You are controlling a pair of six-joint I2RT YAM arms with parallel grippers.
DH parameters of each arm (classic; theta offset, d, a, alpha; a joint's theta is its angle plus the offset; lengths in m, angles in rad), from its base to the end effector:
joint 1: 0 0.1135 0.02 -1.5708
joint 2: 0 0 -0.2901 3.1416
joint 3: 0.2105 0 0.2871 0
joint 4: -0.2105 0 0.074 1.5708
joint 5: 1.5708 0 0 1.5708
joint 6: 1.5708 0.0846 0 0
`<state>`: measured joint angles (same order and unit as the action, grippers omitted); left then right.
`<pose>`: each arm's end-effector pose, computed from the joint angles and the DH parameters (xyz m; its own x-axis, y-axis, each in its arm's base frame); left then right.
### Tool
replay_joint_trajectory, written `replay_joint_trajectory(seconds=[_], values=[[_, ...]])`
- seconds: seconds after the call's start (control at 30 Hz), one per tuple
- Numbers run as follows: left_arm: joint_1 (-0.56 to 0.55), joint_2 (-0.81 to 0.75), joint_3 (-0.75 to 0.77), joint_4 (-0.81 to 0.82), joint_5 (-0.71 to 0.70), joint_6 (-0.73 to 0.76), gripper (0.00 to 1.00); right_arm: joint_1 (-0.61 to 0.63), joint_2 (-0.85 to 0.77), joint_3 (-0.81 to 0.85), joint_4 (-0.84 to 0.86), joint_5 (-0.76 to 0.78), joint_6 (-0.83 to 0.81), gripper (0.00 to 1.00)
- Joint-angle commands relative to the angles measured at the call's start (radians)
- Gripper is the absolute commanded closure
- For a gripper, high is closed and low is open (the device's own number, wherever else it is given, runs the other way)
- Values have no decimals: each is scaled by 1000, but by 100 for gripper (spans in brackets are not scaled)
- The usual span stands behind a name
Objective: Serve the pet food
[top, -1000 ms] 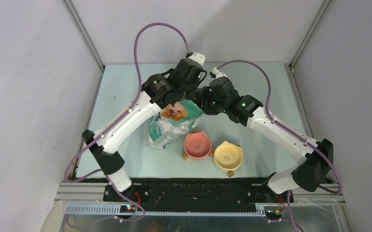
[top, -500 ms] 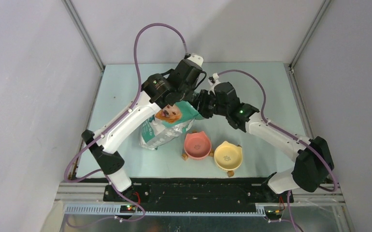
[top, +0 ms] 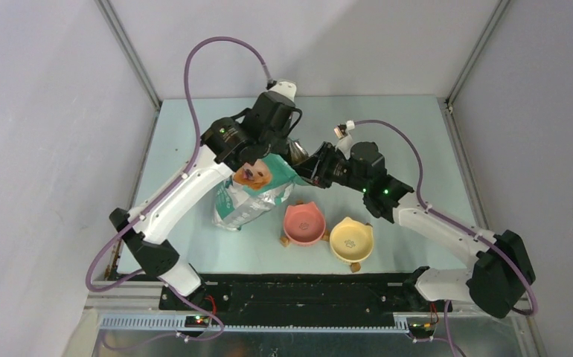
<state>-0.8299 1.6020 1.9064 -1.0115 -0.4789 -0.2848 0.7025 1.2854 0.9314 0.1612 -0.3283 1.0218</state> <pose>0.2935 -0.2631 0.4480 -0.5384 0.2191 -0.8137 0.2784 0.9576 0.0737 0.2676 0.2623 0.3213 -0.8041 0.3773 -0.4595 -0.3204 0.3759 0.8695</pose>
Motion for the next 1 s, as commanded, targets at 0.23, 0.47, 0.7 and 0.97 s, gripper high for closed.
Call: replay_joint_trajectory(seconds=[0.23,0.47,0.7,0.97], values=[[63,-140,-65,124,-71,-12,100,54,-220,-102,-22,147,104,100],[66,-158,-82,125,-15,-13,100,94,-305,-154,-17,278,146,100],[65,-189,-152,168,-19,-17,100,108,-313,-154,-17,363,179,100],[66,-214,-185,199,8,-49,100,120,-316,-154,30,461,200,100]])
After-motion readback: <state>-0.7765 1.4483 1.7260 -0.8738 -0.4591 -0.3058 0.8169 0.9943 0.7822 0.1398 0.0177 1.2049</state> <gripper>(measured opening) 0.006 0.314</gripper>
